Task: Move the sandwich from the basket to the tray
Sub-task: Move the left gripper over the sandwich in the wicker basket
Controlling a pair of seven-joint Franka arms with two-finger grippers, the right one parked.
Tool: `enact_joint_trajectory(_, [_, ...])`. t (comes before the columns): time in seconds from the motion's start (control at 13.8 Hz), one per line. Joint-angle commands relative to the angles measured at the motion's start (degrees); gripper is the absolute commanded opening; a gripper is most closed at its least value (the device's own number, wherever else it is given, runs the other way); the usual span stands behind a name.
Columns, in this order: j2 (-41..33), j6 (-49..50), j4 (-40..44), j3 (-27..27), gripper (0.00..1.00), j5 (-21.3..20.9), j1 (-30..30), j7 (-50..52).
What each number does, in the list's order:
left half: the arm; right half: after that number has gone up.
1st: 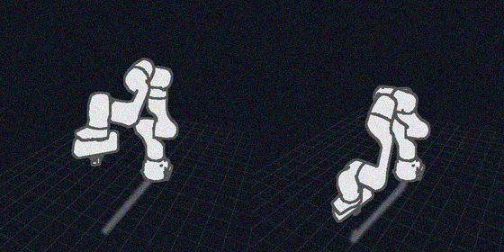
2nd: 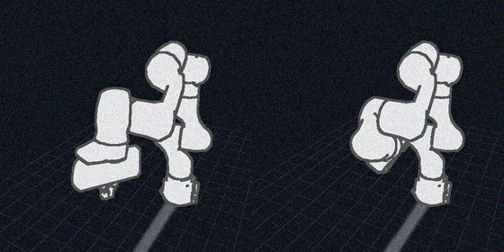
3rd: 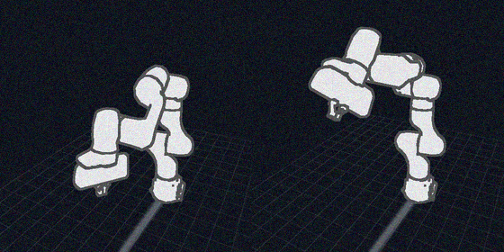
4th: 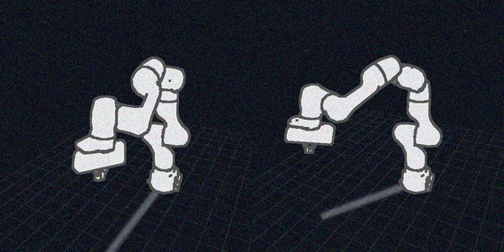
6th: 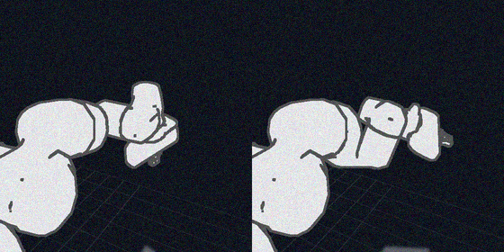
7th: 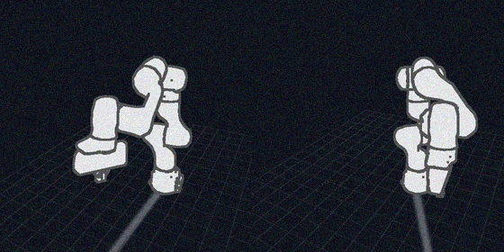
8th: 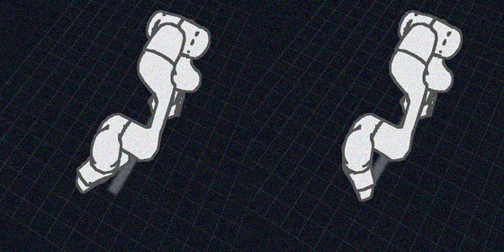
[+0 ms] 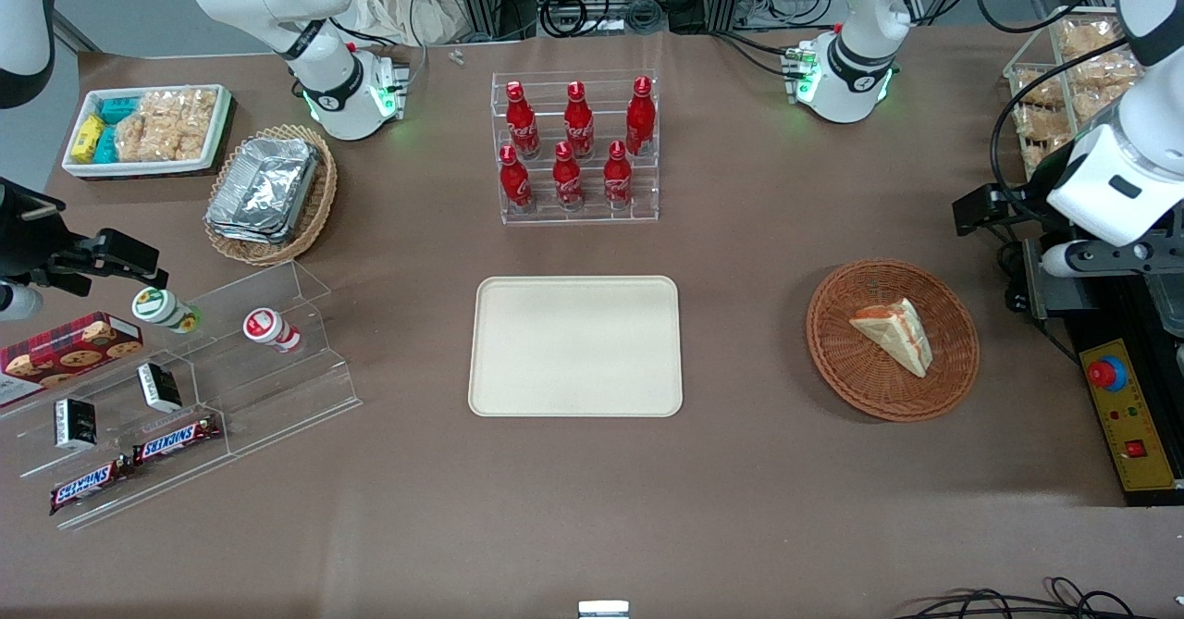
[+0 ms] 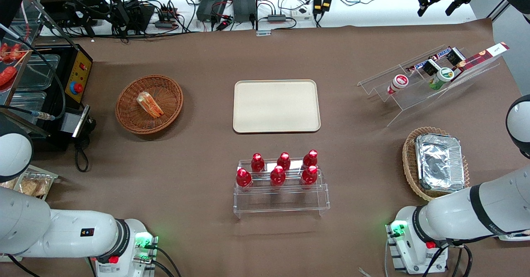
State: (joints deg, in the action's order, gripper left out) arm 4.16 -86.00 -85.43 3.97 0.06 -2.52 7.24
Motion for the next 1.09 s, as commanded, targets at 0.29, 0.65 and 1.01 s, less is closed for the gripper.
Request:
enact_joint_trajectory(0.29, [-0.03,1.71,-1.05,-0.37,1.00,-0.94,0.50,3.10])
enact_joint_trajectory(0.65, [-0.55,-5.02,-9.55,-0.46,1.00,-1.11,1.65,19.01])
enact_joint_trajectory(1.01, [-0.91,-22.86,-24.93,-0.46,1.00,-1.02,3.14,28.08])
